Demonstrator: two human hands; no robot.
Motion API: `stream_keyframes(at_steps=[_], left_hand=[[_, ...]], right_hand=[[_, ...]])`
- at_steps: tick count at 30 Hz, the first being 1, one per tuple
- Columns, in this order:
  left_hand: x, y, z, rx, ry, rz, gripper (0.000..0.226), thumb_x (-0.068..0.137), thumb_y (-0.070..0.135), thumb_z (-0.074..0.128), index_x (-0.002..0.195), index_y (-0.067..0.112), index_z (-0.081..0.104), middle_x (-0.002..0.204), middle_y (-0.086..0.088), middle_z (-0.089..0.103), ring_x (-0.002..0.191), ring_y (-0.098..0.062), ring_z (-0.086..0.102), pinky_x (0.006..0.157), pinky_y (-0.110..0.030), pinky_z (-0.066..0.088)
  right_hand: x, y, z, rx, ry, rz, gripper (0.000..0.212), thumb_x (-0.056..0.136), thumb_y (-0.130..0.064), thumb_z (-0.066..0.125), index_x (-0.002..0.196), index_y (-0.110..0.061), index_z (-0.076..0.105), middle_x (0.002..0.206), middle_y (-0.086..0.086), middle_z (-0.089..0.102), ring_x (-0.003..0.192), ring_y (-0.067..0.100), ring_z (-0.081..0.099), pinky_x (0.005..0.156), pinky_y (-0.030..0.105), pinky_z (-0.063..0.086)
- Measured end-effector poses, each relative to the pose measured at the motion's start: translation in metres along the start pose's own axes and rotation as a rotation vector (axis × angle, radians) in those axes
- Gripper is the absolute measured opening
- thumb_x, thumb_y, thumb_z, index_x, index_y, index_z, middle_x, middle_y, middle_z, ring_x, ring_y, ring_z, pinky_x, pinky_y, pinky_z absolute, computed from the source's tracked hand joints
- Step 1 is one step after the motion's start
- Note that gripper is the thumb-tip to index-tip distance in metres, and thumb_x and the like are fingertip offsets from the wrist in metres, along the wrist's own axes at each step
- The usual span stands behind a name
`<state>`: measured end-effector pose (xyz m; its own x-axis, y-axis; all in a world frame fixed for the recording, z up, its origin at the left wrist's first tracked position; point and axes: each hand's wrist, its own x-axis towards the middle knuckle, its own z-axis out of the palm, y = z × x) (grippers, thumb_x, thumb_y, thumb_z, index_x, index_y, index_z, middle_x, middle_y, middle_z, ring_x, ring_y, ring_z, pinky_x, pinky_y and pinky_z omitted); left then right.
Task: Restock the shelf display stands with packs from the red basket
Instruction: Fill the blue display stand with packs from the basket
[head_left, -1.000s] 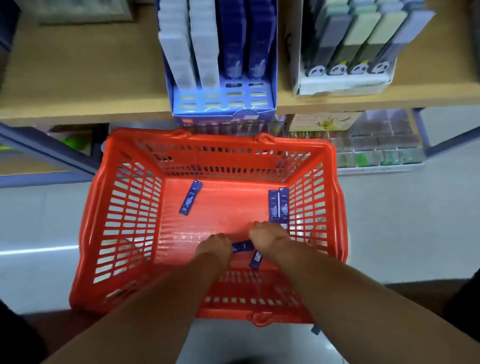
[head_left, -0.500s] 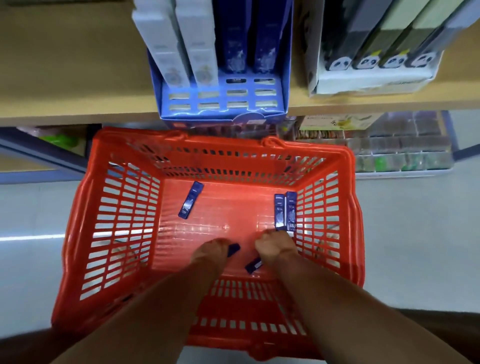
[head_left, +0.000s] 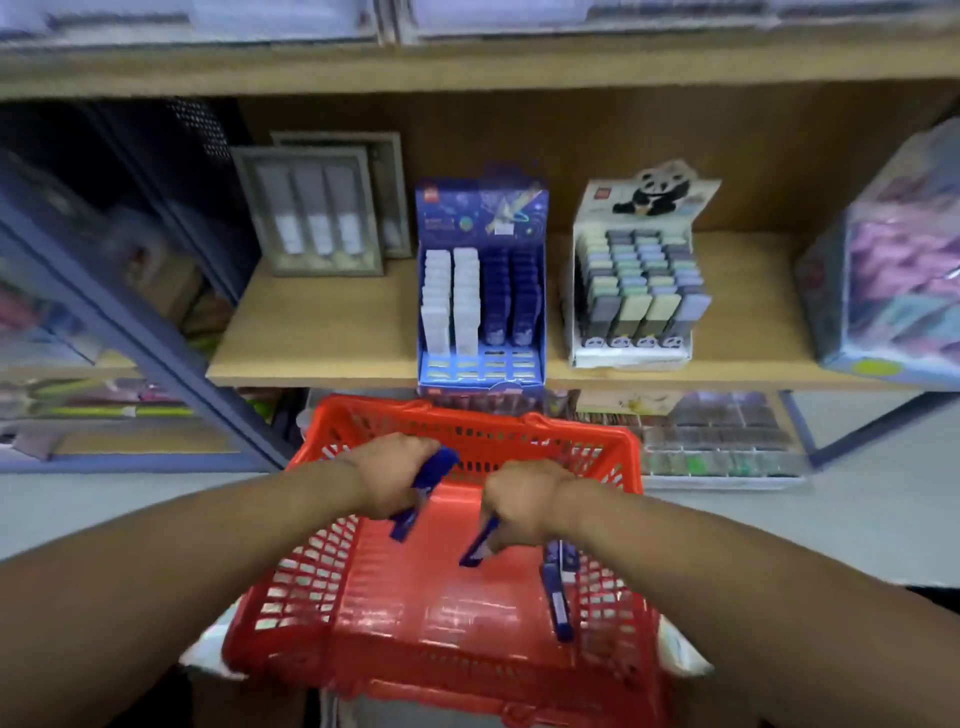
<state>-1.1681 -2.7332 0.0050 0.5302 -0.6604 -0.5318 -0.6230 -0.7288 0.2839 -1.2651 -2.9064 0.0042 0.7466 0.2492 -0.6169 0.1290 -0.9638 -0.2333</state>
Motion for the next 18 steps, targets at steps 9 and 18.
stream_keyframes(at_steps=[9,18], left_hand=[[-0.058,0.024,-0.084,-0.566,0.326,0.071,0.024,0.084,0.008,0.078,0.101,0.014,0.062,0.074,-0.007,0.065,0.048,-0.014,0.062,0.046,-0.032,0.054],[-0.033,0.027,-0.073,-0.686,0.521,0.061,0.021,0.086,0.014,0.078,0.102,0.021,0.065,0.086,-0.004,0.067,0.059,-0.019,0.067,0.062,-0.045,0.061]], right_hand=[[-0.084,0.022,-0.102,0.656,0.382,0.065,0.022,0.101,-0.046,0.052,0.115,-0.034,0.062,0.078,0.027,0.063,0.058,0.033,0.066,0.048,0.031,0.055],[-0.054,0.031,-0.101,0.999,0.696,0.196,0.010,0.096,-0.016,0.066,0.094,-0.021,0.075,0.070,0.002,0.072,0.069,0.022,0.074,0.077,0.050,0.061]])
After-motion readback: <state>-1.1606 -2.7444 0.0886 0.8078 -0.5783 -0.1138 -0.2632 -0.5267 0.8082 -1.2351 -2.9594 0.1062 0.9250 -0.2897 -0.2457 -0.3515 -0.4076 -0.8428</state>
